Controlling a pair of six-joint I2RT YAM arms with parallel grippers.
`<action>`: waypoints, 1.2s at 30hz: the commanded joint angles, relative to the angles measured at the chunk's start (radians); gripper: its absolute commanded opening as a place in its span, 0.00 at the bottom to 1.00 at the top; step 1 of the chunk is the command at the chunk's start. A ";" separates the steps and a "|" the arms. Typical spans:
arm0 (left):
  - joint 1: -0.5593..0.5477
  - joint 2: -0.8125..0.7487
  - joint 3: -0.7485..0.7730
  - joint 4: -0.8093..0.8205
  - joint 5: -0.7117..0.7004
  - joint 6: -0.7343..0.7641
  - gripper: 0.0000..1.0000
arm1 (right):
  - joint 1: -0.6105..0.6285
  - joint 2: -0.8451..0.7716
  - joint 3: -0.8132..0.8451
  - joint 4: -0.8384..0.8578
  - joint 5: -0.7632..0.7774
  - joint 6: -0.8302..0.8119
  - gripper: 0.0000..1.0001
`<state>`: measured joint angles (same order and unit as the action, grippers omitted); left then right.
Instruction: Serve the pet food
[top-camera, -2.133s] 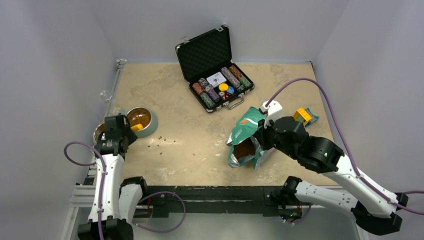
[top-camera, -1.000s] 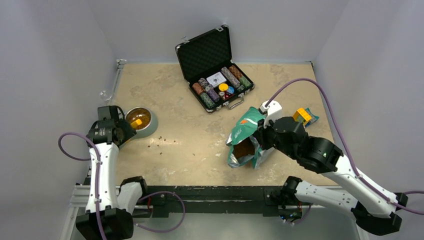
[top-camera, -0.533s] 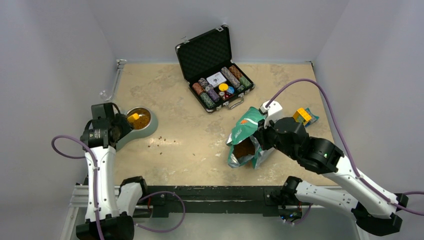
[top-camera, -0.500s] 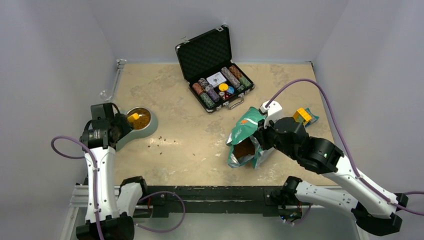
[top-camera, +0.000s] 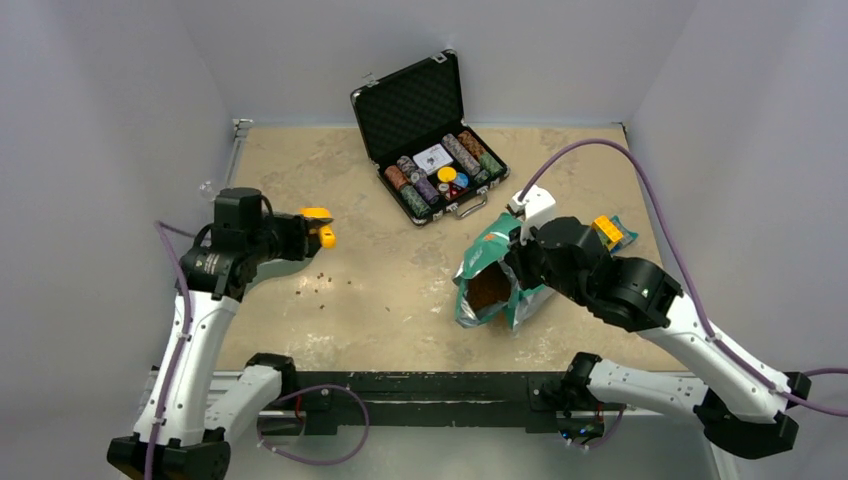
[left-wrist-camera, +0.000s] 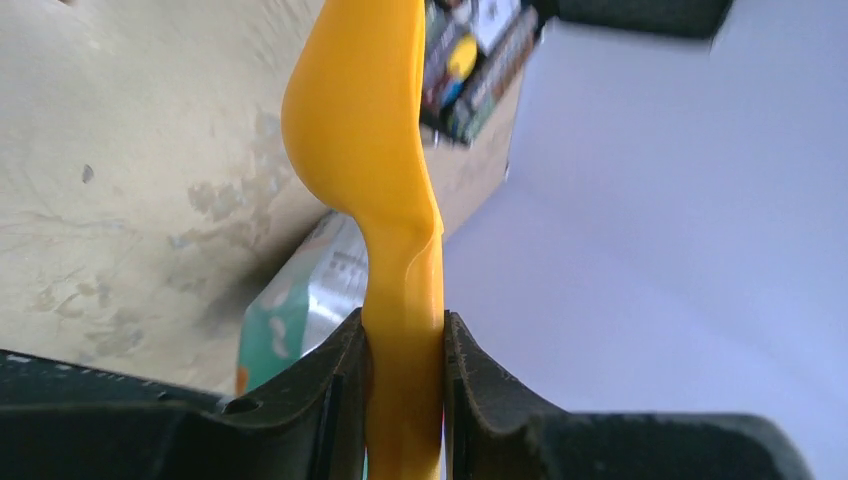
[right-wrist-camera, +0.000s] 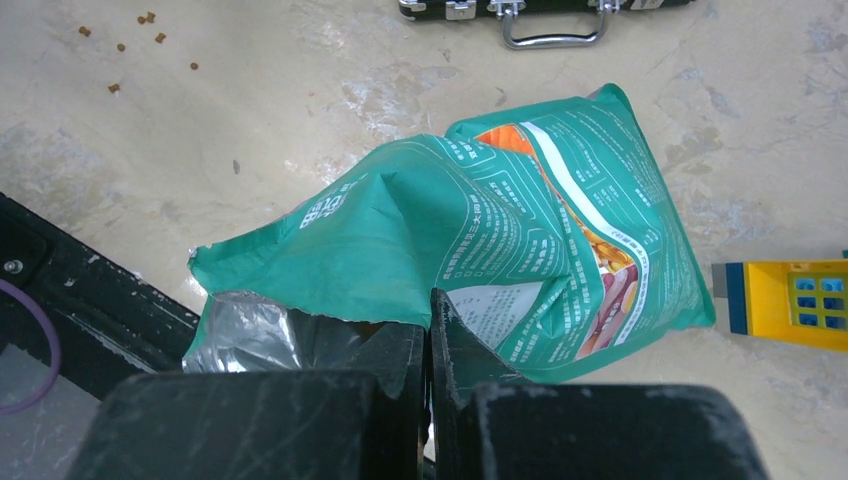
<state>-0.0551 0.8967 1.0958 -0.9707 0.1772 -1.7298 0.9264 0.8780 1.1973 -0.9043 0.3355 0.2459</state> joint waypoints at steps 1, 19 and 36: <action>-0.147 -0.023 -0.043 0.250 0.204 0.250 0.00 | -0.011 0.028 0.111 0.010 0.065 0.009 0.00; -0.466 -0.063 -0.152 0.077 0.351 0.842 0.00 | -0.011 0.185 0.454 -0.182 0.059 0.092 0.00; -0.462 0.164 -0.489 0.564 0.220 0.744 0.33 | -0.011 0.141 0.439 -0.235 -0.018 0.143 0.00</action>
<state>-0.5175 1.0885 0.5949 -0.4614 0.3904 -1.0245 0.9138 1.0573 1.6112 -1.2201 0.3656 0.3641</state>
